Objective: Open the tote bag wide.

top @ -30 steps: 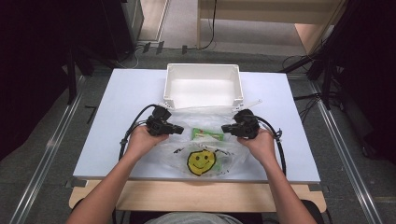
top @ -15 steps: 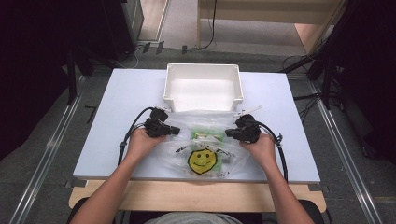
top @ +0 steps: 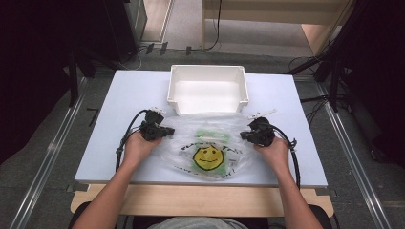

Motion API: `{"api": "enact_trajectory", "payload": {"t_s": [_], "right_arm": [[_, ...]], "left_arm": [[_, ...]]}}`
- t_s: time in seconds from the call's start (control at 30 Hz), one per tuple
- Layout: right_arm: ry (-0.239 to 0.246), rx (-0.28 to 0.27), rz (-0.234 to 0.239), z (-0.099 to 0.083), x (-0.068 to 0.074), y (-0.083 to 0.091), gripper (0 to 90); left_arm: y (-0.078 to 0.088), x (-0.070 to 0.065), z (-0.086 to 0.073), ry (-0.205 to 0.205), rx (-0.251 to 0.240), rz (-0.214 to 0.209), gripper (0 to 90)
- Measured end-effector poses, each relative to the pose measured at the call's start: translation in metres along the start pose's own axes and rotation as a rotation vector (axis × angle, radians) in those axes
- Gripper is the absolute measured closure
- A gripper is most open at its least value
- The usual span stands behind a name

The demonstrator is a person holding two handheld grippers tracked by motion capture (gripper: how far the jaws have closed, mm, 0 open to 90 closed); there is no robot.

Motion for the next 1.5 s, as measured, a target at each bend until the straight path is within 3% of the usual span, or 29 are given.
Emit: {"api": "enact_trajectory", "payload": {"t_s": [0.3, 0.43, 0.53, 0.63, 0.77, 0.83, 0.97, 1.23, 1.33, 1.43, 1.5], "right_arm": [[-0.066, -0.011, -0.029, -0.006, -0.019, 0.008, 90.0], [-0.108, -0.014, -0.085, -0.011, -0.034, 0.016, 90.0], [-0.128, -0.016, -0.100, -0.014, -0.040, 0.019, 90.0], [-0.143, -0.019, -0.111, -0.017, -0.046, 0.023, 90.0], [-0.138, -0.013, -0.156, -0.022, -0.055, 0.029, 90.0], [-0.170, -0.019, -0.128, -0.025, -0.058, 0.031, 90.0], [-0.173, -0.021, -0.111, -0.026, -0.059, 0.032, 90.0], [-0.161, -0.038, -0.157, -0.023, -0.064, 0.031, 90.0], [-0.177, -0.024, -0.131, -0.021, -0.061, 0.030, 90.0], [-0.131, -0.016, -0.094, -0.019, -0.050, 0.029, 90.0], [-0.113, -0.014, -0.074, -0.018, -0.043, 0.030, 90.0]], "left_arm": [[0.008, 0.011, -0.007, 0.052, 0.014, 0.001, 90.0], [0.009, 0.014, -0.008, 0.071, 0.012, -0.005, 90.0], [0.011, 0.017, -0.009, 0.077, 0.013, 0.007, 90.0], [0.012, 0.020, -0.010, 0.110, 0.007, -0.004, 90.0], [0.015, 0.024, -0.012, 0.118, 0.004, 0.001, 90.0], [0.015, 0.024, -0.012, 0.115, 0.006, 0.010, 90.0], [0.016, 0.026, -0.013, 0.129, 0.007, 0.000, 90.0], [0.017, 0.028, -0.013, 0.109, 0.006, 0.020, 90.0], [0.017, 0.028, -0.012, 0.111, 0.003, 0.024, 90.0], [0.015, 0.021, -0.011, 0.096, 0.016, 0.009, 90.0], [0.015, 0.016, -0.010, 0.065, 0.028, 0.023, 90.0]]}}
Point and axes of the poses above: each handheld gripper's, and its own axes: y roughly backward along the jaws, z roughly out of its top, x roughly to its left, the point moved 8 cm from there along -y, roughly forward along the jaws, and after that the axes turned 4 degrees about -y, right-handed, at the moved point
